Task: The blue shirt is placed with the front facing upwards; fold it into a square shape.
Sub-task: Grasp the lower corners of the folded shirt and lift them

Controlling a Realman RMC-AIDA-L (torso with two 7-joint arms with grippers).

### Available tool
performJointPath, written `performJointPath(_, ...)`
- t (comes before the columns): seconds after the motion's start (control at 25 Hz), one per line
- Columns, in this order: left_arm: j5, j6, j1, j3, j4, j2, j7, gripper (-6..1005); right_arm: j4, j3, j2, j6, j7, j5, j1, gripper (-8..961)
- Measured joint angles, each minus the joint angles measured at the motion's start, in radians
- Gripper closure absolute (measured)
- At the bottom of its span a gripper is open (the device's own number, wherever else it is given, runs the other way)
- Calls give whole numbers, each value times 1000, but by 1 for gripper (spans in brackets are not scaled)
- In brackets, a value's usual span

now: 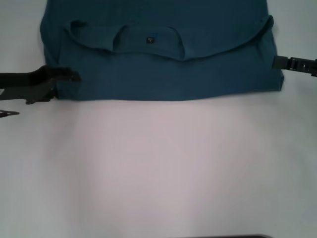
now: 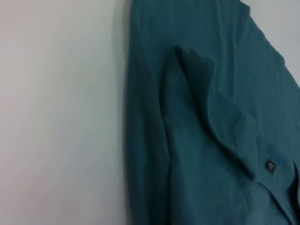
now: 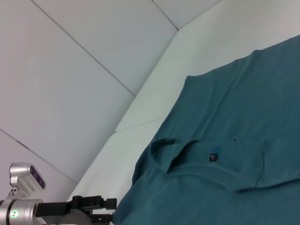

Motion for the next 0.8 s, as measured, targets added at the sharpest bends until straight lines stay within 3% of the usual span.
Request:
performJointPath(0.28, 17, 8, -16, 32, -24, 0, -38, 337, 25, 21, -7, -6, 0, 3, -1, 60)
performJointPath(0.48, 17, 18, -11, 31, -43, -2, -39, 569, 28, 32, -9, -15, 0, 2, 1, 63)
performJointPath(0.8, 20, 22, -13, 38, -45, 0, -37, 749, 28, 25, -17, -15, 10, -36, 11, 69)
